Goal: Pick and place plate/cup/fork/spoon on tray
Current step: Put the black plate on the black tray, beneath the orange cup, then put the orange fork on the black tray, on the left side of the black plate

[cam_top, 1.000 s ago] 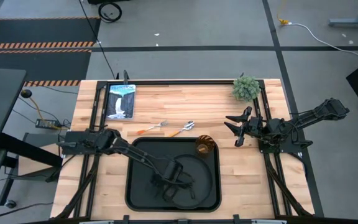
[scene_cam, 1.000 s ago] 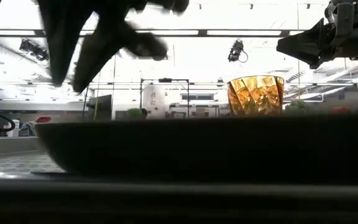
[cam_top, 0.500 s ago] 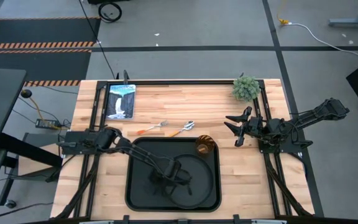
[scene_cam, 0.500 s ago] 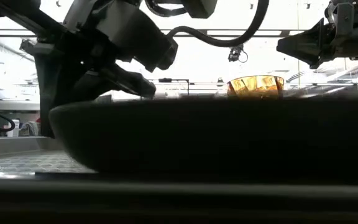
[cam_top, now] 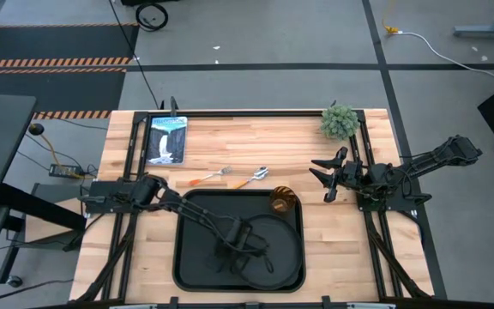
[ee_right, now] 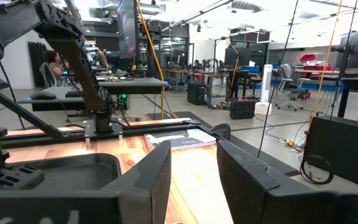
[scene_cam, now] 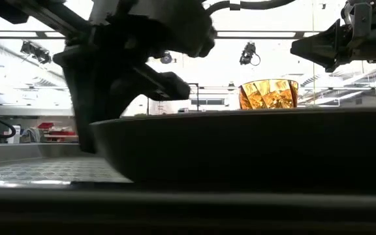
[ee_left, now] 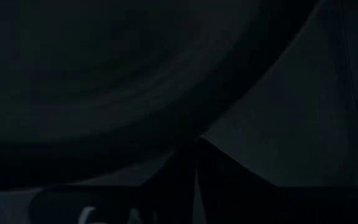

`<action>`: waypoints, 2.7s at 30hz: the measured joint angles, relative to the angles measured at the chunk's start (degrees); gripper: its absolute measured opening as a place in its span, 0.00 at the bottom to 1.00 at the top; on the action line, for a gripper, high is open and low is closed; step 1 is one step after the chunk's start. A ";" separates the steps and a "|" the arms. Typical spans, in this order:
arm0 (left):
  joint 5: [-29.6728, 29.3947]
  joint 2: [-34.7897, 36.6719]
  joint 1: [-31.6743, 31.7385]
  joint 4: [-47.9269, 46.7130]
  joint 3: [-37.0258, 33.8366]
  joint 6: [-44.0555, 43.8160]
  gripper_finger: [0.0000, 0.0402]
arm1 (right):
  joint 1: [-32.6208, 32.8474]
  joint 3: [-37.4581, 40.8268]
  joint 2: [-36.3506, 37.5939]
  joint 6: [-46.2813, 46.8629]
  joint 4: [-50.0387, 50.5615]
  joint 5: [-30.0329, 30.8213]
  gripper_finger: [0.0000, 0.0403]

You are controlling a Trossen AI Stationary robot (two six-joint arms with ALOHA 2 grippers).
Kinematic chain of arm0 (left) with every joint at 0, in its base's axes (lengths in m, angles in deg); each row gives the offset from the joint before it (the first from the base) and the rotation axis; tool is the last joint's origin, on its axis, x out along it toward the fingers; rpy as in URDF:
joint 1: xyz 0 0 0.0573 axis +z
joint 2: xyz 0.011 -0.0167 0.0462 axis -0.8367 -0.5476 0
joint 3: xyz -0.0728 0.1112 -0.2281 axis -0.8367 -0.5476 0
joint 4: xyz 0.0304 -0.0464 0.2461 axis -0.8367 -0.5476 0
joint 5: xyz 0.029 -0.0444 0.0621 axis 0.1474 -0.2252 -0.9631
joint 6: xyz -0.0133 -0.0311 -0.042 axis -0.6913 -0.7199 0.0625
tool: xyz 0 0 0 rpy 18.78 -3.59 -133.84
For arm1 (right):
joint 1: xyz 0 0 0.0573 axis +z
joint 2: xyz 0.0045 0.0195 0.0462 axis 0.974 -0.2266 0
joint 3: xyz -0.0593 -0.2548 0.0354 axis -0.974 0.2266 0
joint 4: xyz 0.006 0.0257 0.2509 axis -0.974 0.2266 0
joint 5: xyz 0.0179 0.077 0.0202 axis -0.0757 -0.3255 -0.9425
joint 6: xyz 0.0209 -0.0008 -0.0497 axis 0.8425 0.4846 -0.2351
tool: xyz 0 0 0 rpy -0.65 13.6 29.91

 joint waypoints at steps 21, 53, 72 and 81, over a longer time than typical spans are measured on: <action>-19.26 13.66 12.78 -7.09 0.02 0.53 0.02 | 0.00 0.00 0.01 0.01 0.00 0.01 0.34; -12.87 26.88 38.71 26.68 -37.73 -14.02 0.38 | 0.02 0.00 -0.01 -0.01 0.02 0.00 0.34; -12.38 26.77 38.57 29.77 -38.74 -10.56 0.36 | 0.02 0.00 0.01 0.00 0.00 0.01 0.34; -13.03 26.71 38.62 29.91 -45.18 -10.36 0.36 | 0.02 0.00 -0.01 0.00 0.00 0.00 0.34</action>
